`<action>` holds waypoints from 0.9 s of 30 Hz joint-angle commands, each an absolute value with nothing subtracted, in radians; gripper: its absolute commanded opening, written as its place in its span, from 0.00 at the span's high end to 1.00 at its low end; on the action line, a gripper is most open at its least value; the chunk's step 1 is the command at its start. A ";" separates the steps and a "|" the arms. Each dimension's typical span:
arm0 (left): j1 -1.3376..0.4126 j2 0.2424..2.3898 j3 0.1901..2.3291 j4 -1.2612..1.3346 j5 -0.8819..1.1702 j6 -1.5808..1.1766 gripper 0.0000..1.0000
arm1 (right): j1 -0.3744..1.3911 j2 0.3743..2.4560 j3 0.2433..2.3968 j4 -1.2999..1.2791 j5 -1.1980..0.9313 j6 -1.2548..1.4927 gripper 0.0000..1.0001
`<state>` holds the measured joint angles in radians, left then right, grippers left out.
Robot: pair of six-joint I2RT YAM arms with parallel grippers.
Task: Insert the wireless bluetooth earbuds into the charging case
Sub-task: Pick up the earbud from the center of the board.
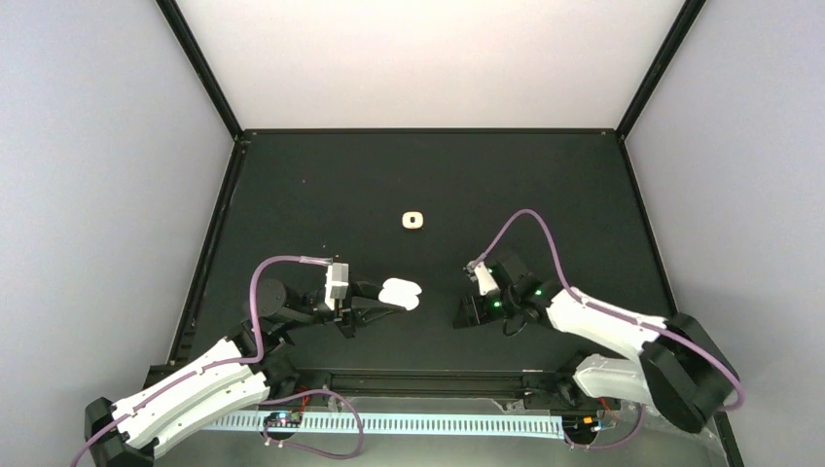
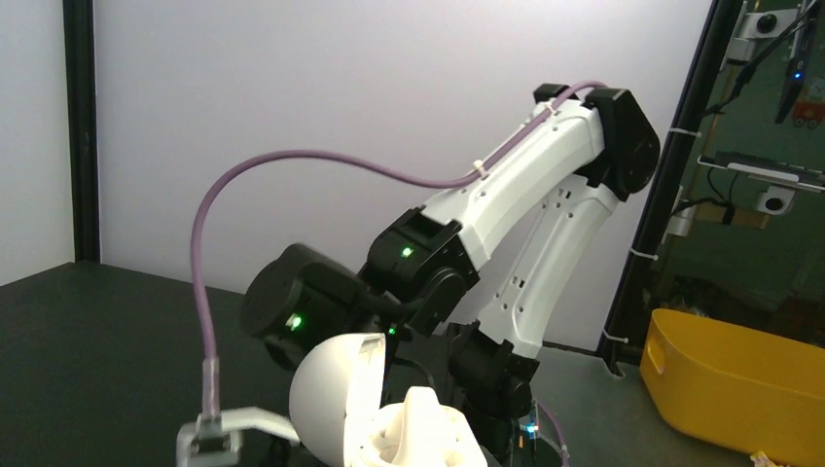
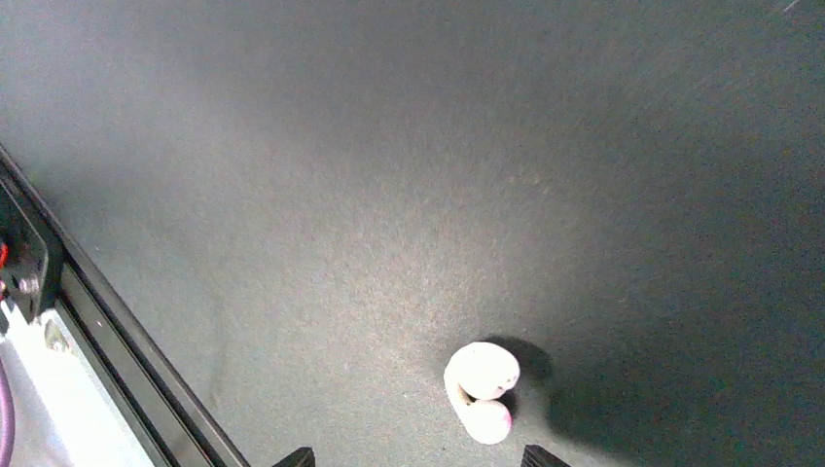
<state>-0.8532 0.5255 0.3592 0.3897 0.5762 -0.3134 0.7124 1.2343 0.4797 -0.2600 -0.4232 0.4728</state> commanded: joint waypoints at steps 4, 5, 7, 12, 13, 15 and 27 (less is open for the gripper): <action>-0.861 0.520 0.367 0.395 0.576 -0.299 0.98 | 0.733 1.094 0.552 -0.337 -0.314 0.426 0.45; -0.861 0.519 0.367 0.396 0.577 -0.298 0.98 | 0.744 1.118 0.568 -0.344 -0.324 0.418 0.45; -0.862 0.521 0.367 0.398 0.576 -0.298 0.98 | 0.773 1.167 0.595 -0.343 -0.337 0.405 0.45; -0.861 0.514 0.366 0.390 0.575 -0.298 0.98 | 0.860 1.277 0.668 -0.340 -0.348 0.404 0.45; -0.861 0.512 0.365 0.388 0.574 -0.298 0.98 | 0.866 1.293 0.675 -0.337 -0.339 0.408 0.45; -0.861 0.507 0.365 0.382 0.573 -0.296 0.98 | 0.867 1.313 0.673 -0.330 -0.307 0.422 0.47; -0.862 0.499 0.364 0.367 0.561 -0.290 0.98 | 0.868 1.369 0.647 -0.341 -0.240 0.420 0.50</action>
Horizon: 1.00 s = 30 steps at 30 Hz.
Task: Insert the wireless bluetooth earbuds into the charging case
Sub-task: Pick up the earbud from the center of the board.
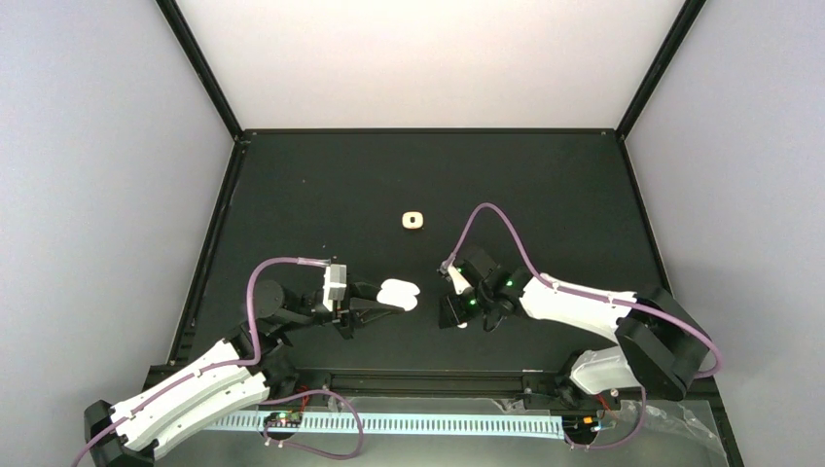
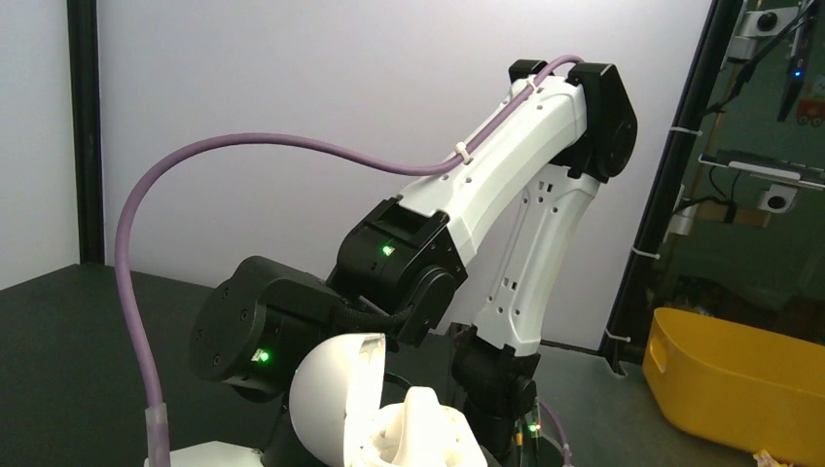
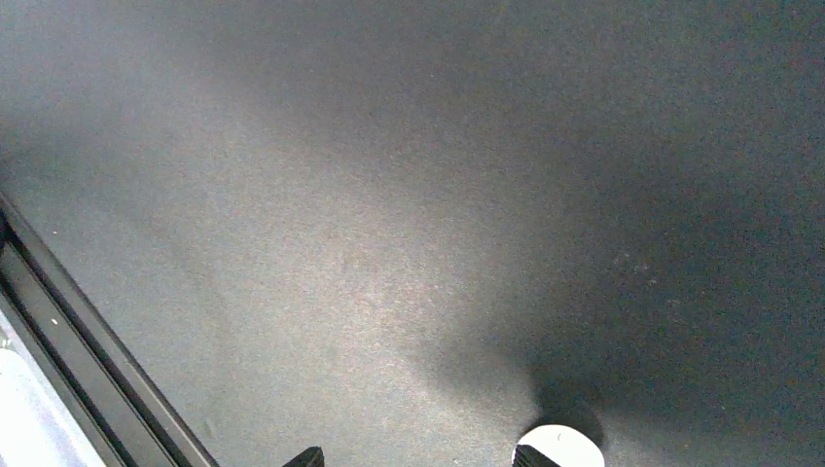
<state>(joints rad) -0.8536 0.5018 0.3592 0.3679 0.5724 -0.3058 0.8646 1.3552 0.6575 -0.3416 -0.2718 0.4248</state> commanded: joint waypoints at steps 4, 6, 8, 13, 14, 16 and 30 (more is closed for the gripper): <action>-0.861 0.499 0.362 0.362 0.561 -0.290 0.98 | 0.868 1.367 0.630 -0.338 -0.228 0.423 0.51; -0.861 0.500 0.361 0.362 0.561 -0.290 0.98 | 0.867 1.370 0.624 -0.338 -0.223 0.423 0.51; -0.861 0.501 0.360 0.365 0.561 -0.290 0.98 | 0.868 1.373 0.619 -0.337 -0.220 0.423 0.51; -0.861 0.502 0.360 0.365 0.559 -0.291 0.98 | 0.868 1.372 0.608 -0.345 -0.174 0.427 0.54; -0.861 0.501 0.360 0.365 0.560 -0.291 0.98 | 0.867 1.368 0.608 -0.351 -0.161 0.427 0.54; -0.862 0.499 0.360 0.363 0.559 -0.290 0.99 | 0.868 1.359 0.604 -0.362 -0.138 0.428 0.56; -0.861 0.505 0.361 0.365 0.556 -0.291 0.98 | 0.867 1.330 0.587 -0.409 -0.068 0.434 0.66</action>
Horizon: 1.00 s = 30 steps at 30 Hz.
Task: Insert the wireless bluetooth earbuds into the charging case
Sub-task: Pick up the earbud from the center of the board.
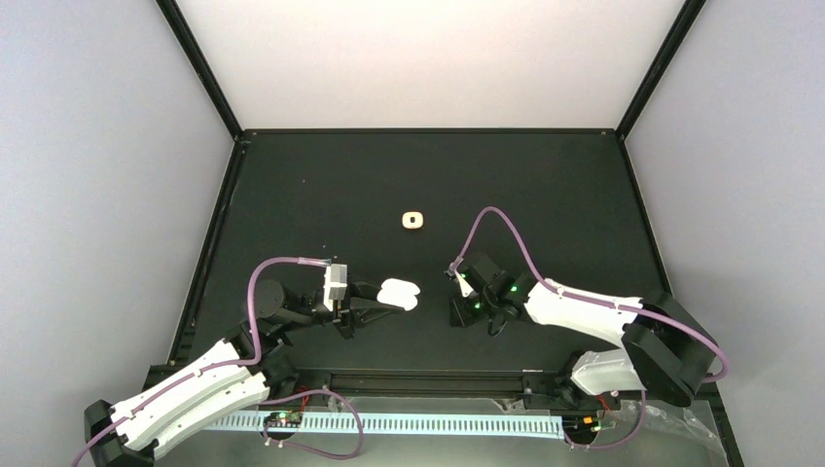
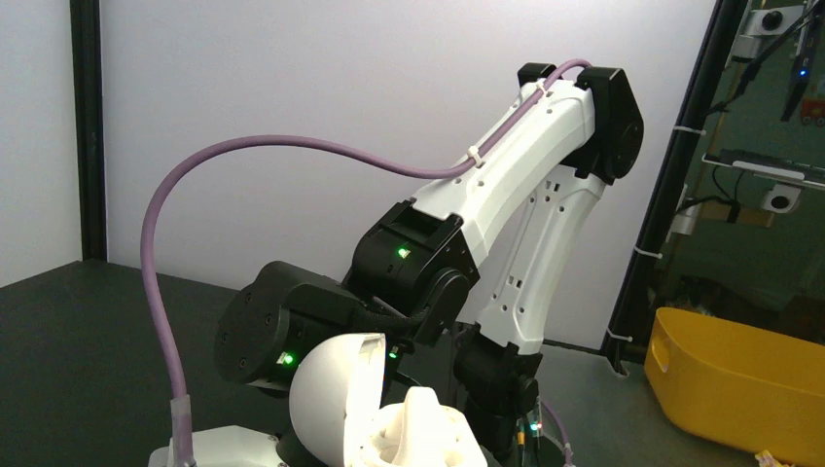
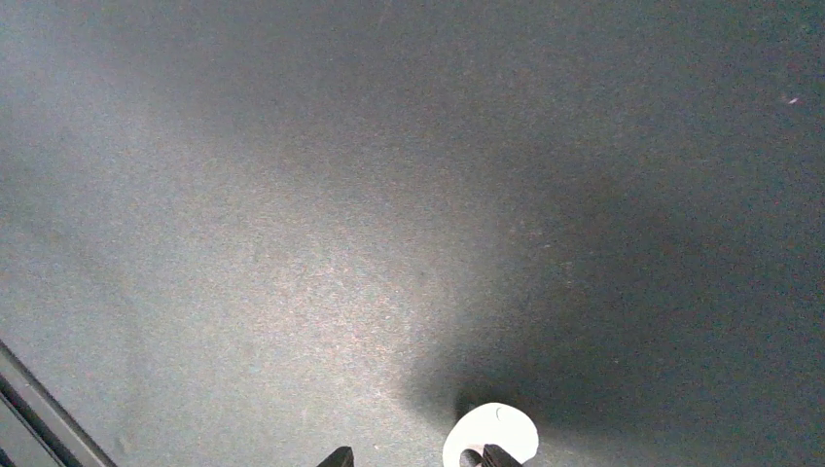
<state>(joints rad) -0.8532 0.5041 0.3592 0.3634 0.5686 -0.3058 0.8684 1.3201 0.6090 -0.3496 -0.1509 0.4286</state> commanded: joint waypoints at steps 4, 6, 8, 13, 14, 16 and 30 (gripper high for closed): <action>-0.861 0.502 0.360 0.362 0.554 -0.291 0.99 | 0.868 1.328 0.588 -0.417 -0.045 0.444 0.71; -0.861 0.503 0.360 0.362 0.554 -0.291 0.98 | 0.868 1.325 0.590 -0.423 -0.034 0.447 0.73; -0.861 0.505 0.360 0.364 0.553 -0.291 0.98 | 0.868 1.324 0.592 -0.427 -0.027 0.450 0.74; -0.861 0.505 0.360 0.365 0.555 -0.291 0.98 | 0.868 1.322 0.594 -0.437 -0.014 0.460 0.75; -0.861 0.505 0.360 0.364 0.554 -0.291 0.98 | 0.867 1.322 0.594 -0.438 -0.013 0.460 0.75; -0.861 0.504 0.359 0.364 0.554 -0.291 0.98 | 0.867 1.324 0.595 -0.441 -0.007 0.464 0.75; -0.861 0.506 0.357 0.368 0.555 -0.294 0.98 | 0.867 1.299 0.589 -0.437 -0.003 0.467 0.86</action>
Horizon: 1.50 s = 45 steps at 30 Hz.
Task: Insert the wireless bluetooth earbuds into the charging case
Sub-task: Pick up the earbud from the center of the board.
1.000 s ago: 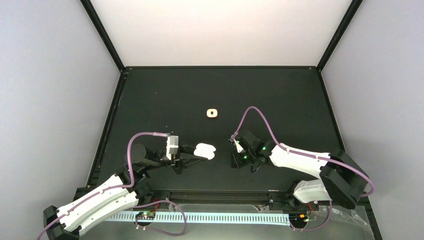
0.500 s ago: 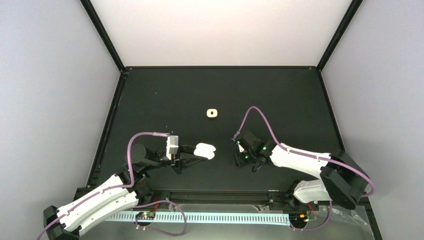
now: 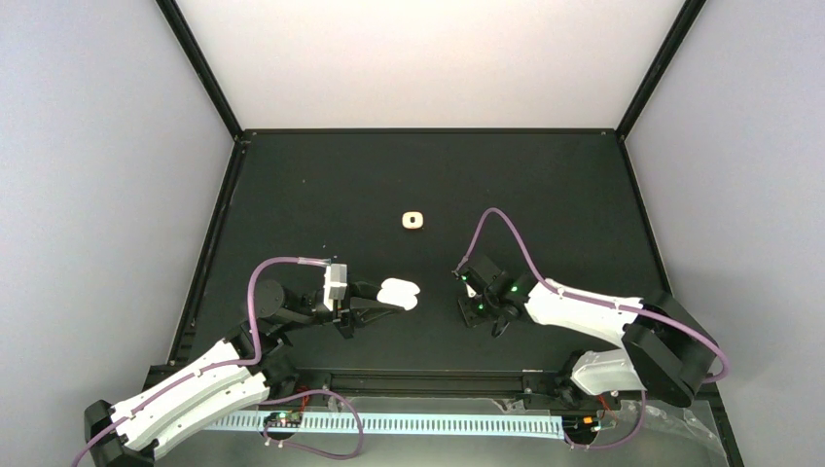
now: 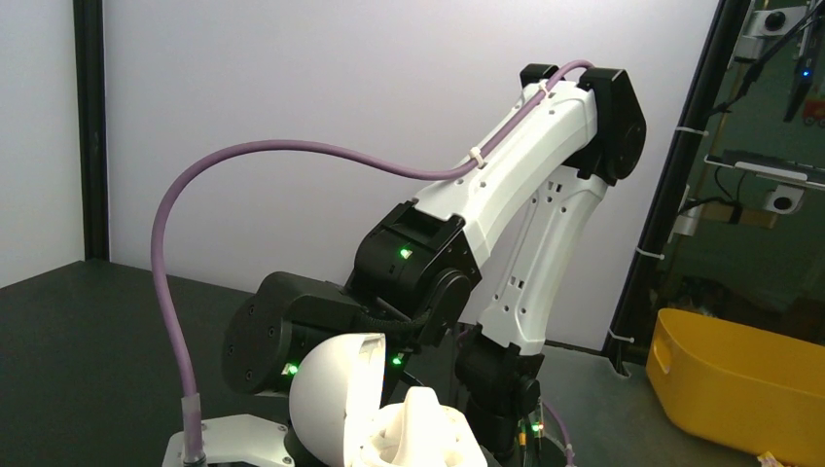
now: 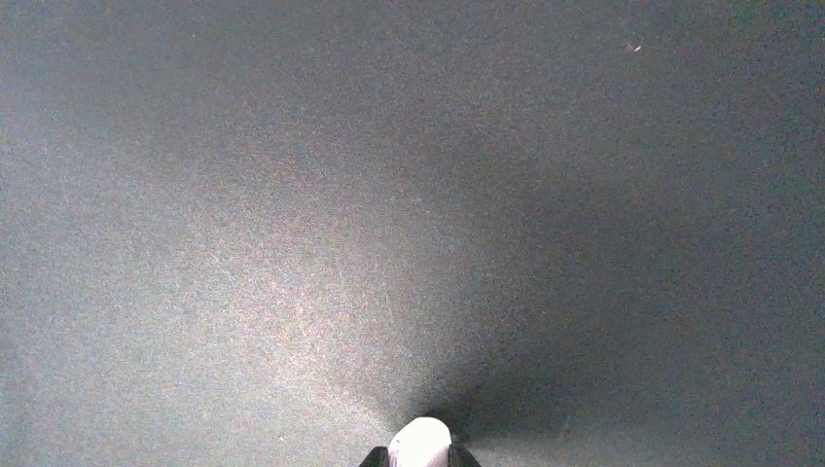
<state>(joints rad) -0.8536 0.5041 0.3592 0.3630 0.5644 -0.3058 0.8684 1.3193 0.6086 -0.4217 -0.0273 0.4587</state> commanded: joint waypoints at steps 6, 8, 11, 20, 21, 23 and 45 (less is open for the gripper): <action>-0.861 0.505 0.358 0.368 0.555 -0.294 0.98 | 0.868 1.304 0.593 -0.436 -0.002 0.474 0.96; -0.862 0.504 0.357 0.367 0.555 -0.295 0.98 | 0.867 1.303 0.596 -0.435 0.000 0.479 0.99; -0.861 0.504 0.357 0.367 0.554 -0.295 0.98 | 0.868 1.302 0.607 -0.425 -0.011 0.481 0.99; -0.861 0.505 0.359 0.369 0.556 -0.296 0.98 | 0.867 1.339 0.690 -0.381 -0.084 0.494 0.99; -0.862 0.504 0.359 0.366 0.558 -0.296 0.98 | 0.867 1.340 0.698 -0.378 -0.097 0.495 0.99; -0.861 0.501 0.359 0.362 0.558 -0.296 0.98 | 0.860 1.350 0.710 -0.370 -0.135 0.496 0.99; -0.861 0.511 0.356 0.370 0.565 -0.305 0.98 | 0.765 1.503 0.640 -0.223 -0.350 0.508 0.87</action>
<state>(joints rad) -0.8532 0.5056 0.3592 0.3630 0.5648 -0.3061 0.7692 1.4849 0.6662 -0.2386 -0.3458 0.5098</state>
